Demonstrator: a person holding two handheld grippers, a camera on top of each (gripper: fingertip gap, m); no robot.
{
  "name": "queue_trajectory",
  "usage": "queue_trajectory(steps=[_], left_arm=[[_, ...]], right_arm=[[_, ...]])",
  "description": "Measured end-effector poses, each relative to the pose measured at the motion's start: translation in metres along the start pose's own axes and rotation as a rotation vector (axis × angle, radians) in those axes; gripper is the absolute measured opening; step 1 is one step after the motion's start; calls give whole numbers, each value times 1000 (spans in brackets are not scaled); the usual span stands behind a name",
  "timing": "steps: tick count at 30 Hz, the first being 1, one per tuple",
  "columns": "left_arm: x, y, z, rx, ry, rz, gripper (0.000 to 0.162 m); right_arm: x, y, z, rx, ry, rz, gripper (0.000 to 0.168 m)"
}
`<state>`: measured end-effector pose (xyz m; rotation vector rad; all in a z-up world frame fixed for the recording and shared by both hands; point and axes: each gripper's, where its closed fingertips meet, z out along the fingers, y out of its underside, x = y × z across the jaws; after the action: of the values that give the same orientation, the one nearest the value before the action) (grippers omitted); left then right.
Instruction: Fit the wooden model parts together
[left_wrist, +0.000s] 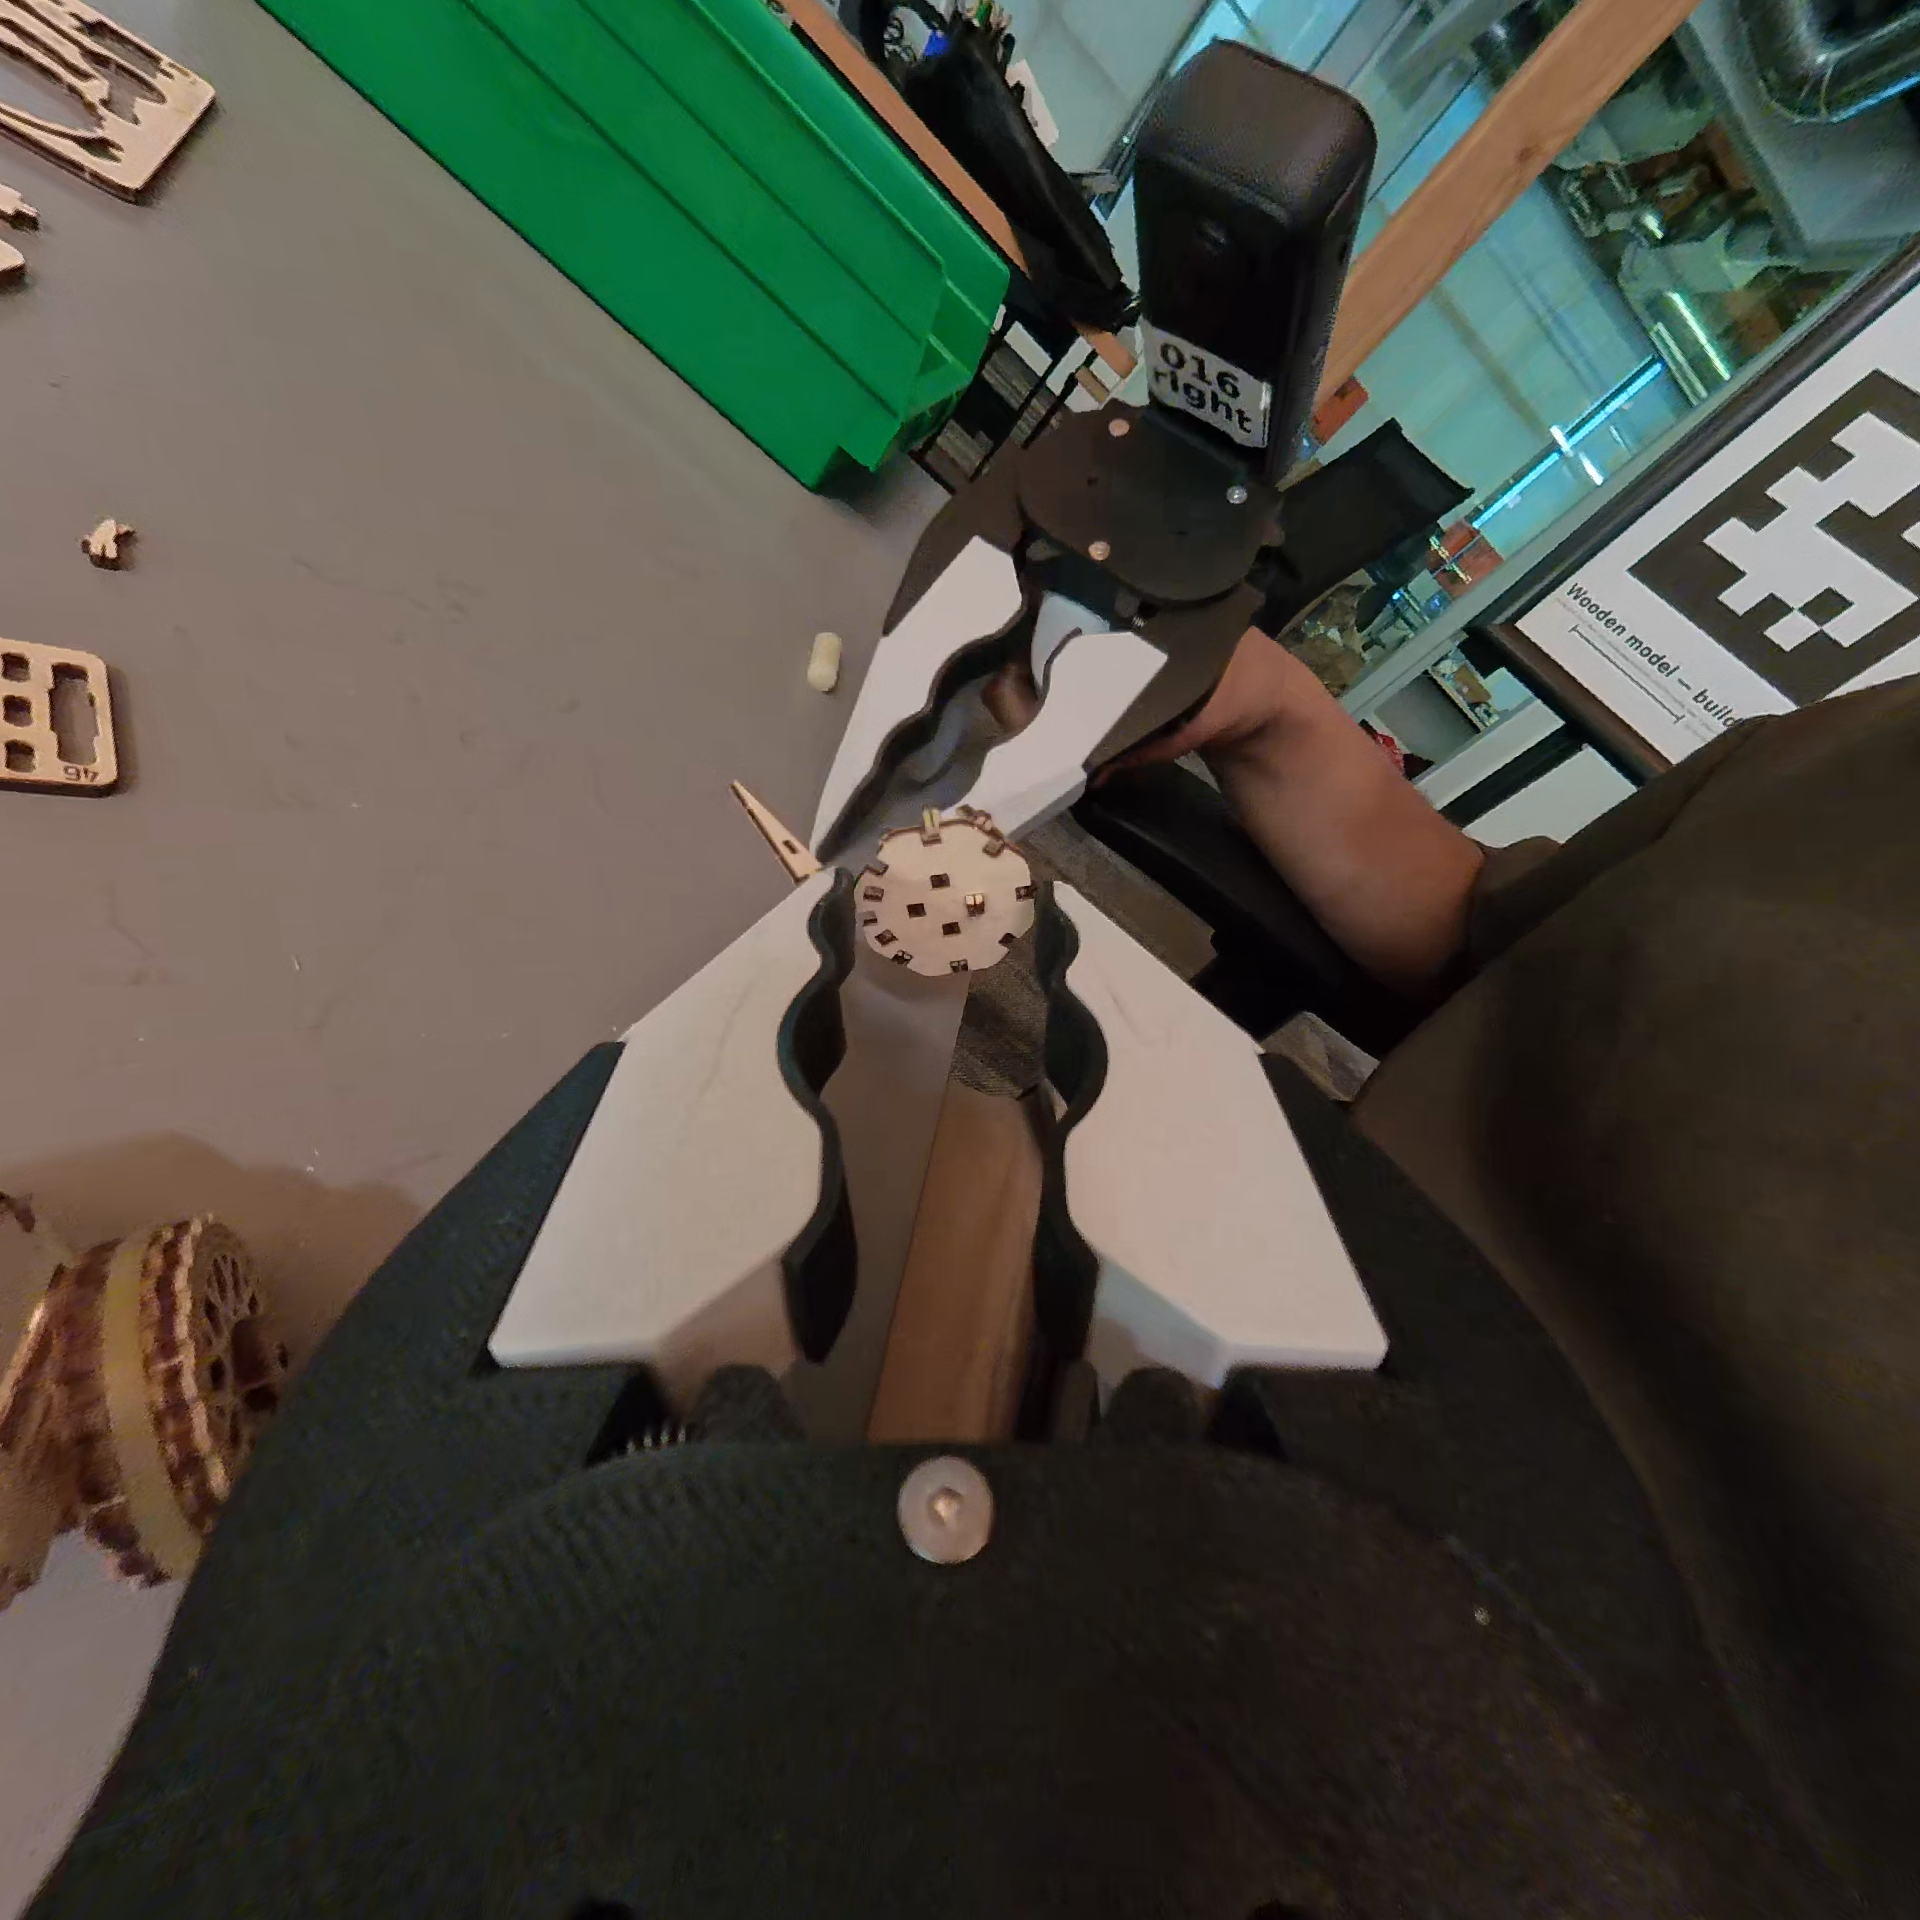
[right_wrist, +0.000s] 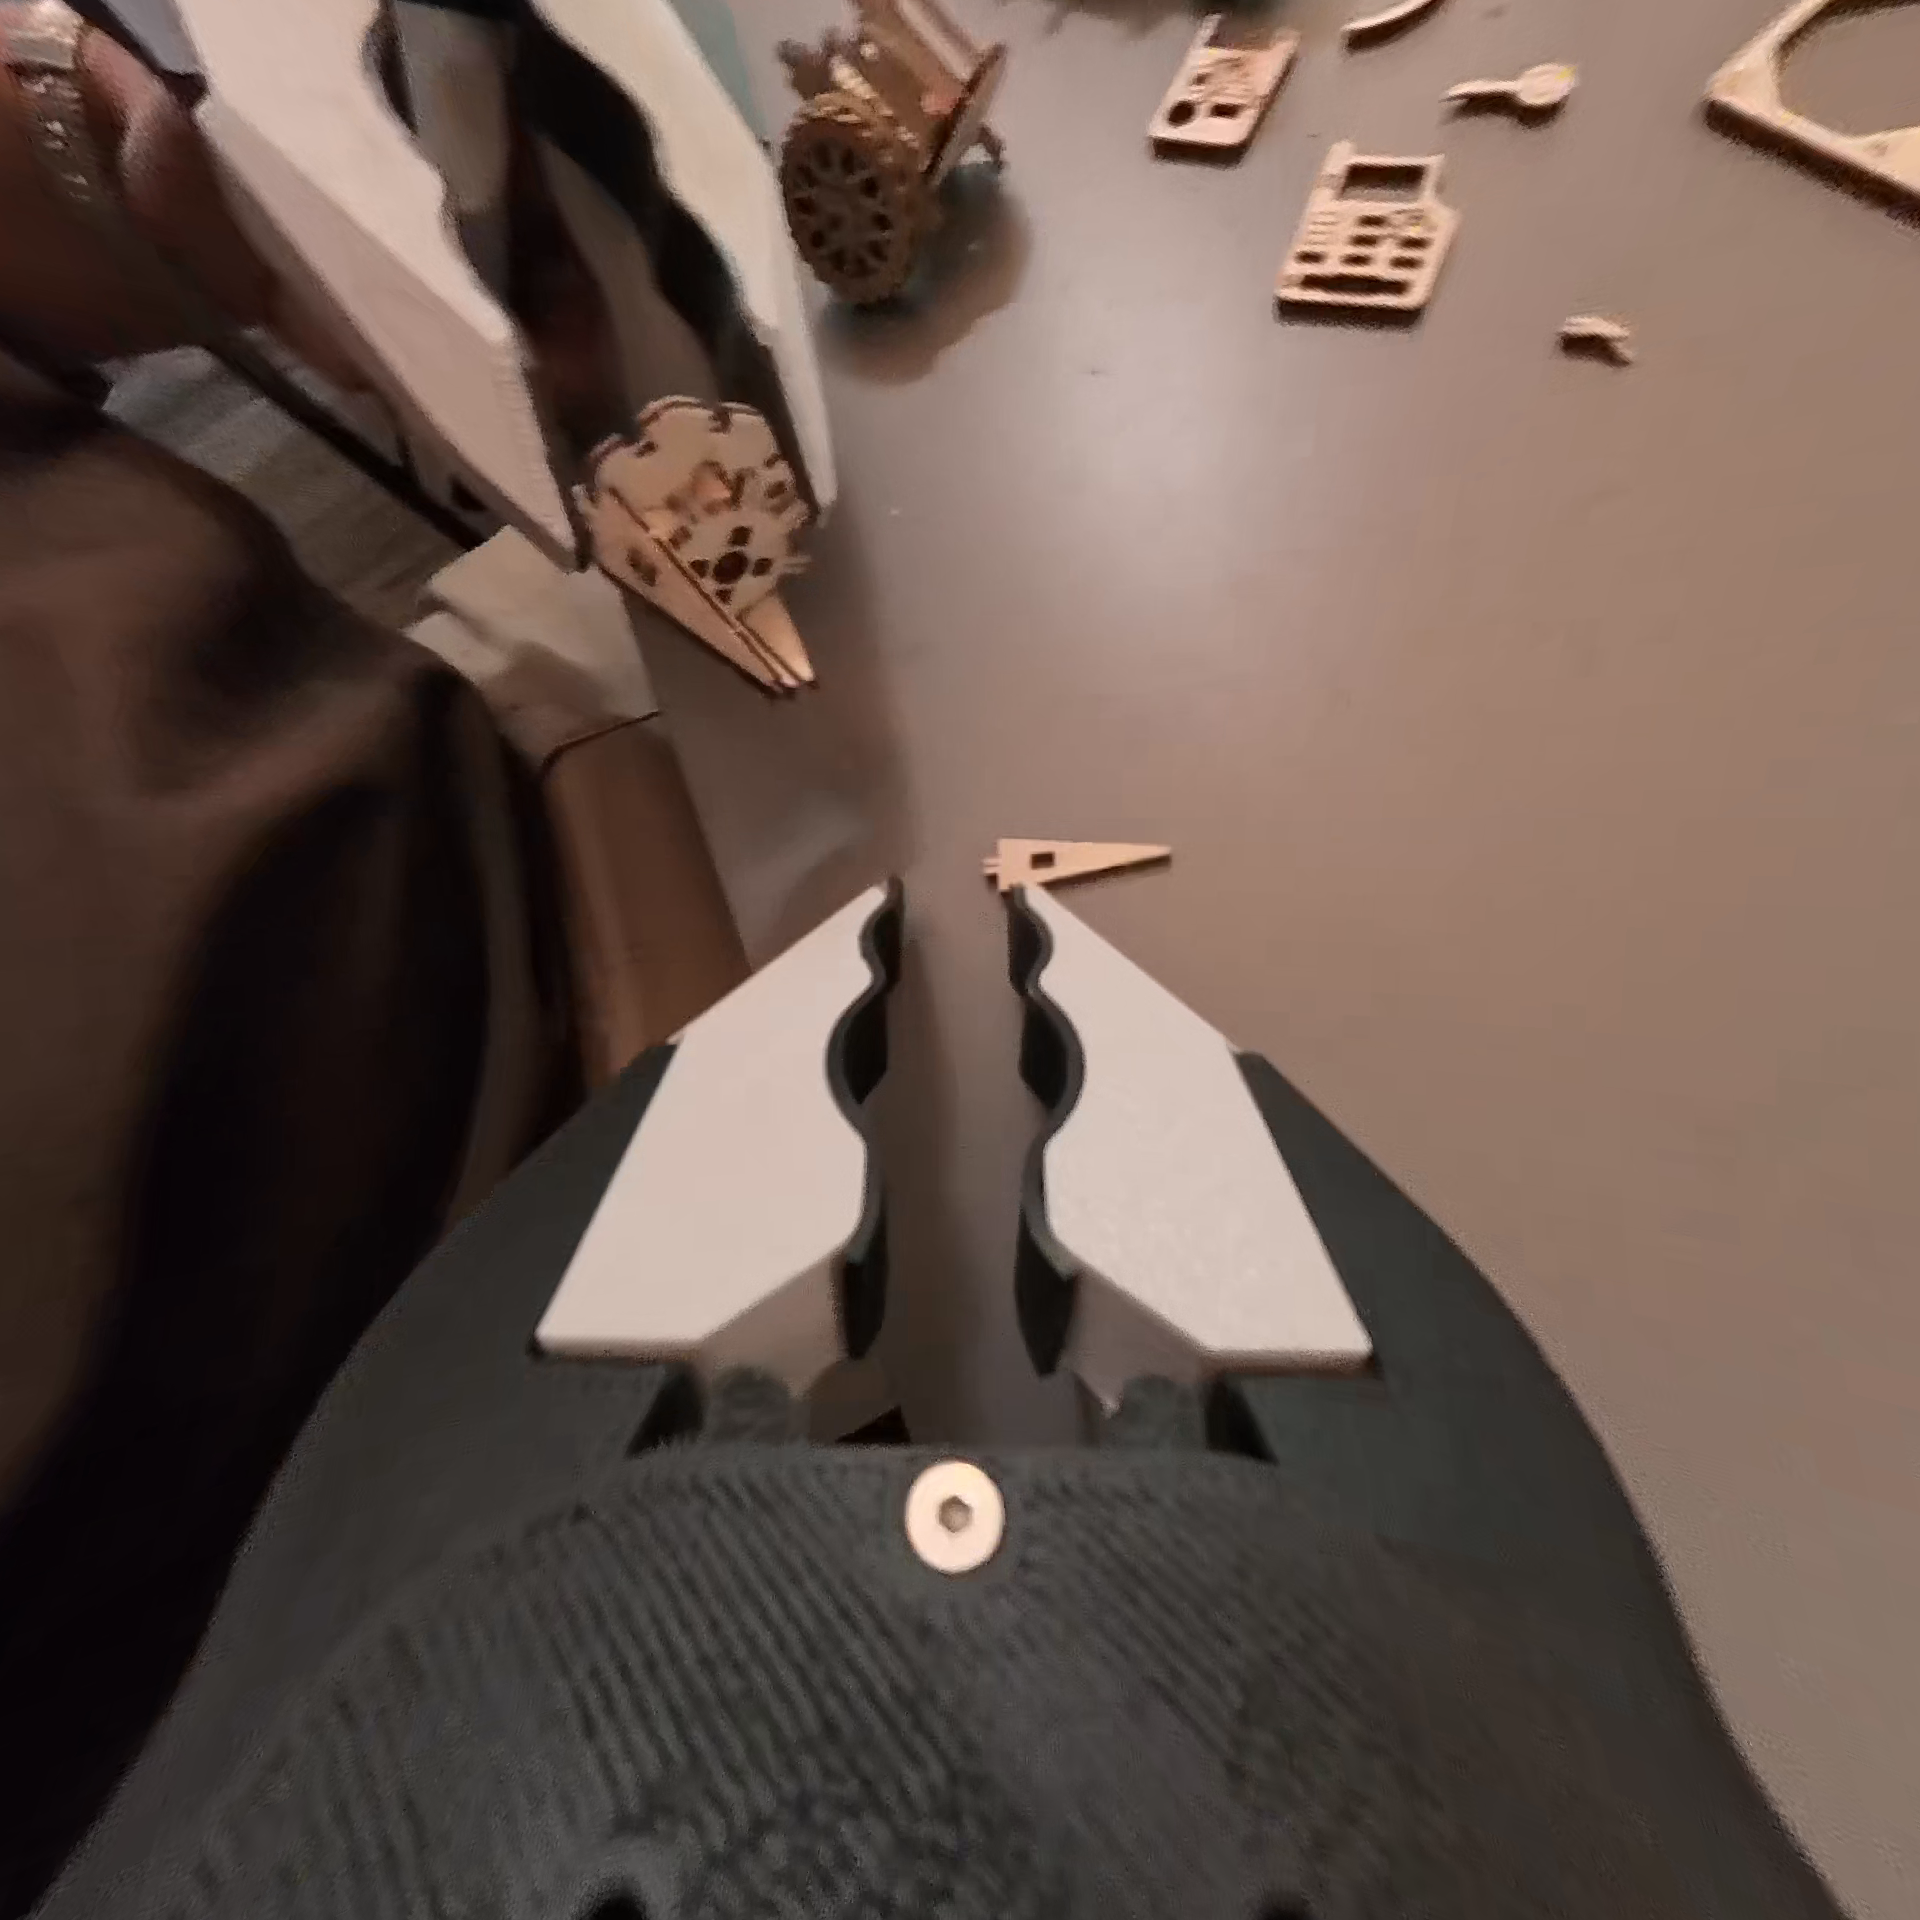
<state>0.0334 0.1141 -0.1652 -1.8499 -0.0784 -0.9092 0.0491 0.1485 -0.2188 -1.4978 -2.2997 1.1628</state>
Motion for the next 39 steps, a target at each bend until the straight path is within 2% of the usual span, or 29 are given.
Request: queue_trajectory(steps=[4,8,10,14,17,21,24,27,31,35,39], left_arm=[[1,0,-1,3,13,-8,32],[6,1,-1,-11,57,-15,32],[7,2,-1,-20,75,-24,32],[8,1,-2,-17,88,-39,32],[8,1,-2,-14,93,-44,32],[9,2,-2,-23,97,-31,32],[9,4,-1,-31,96,-24,32],[9,3,-1,-29,96,-24,32],[9,2,-1,-24,98,-28,32],[9,1,-2,-17,100,-34,32],[11,-1,-4,-6,126,-49,32]], right_arm=[[-9,-13,-3,84,-41,-35,18],[20,-9,-10,65,146,-185,22],[28,-4,-5,41,181,-264,22],[22,-4,-1,32,106,-187,24],[15,-5,3,33,106,-228,24],[12,-20,6,84,161,-319,38],[24,-15,2,44,225,-321,34],[17,-9,-5,39,158,-264,25],[6,0,2,-7,94,-218,28],[-21,-9,20,13,13,-255,31],[-18,-15,14,35,66,-315,29]])
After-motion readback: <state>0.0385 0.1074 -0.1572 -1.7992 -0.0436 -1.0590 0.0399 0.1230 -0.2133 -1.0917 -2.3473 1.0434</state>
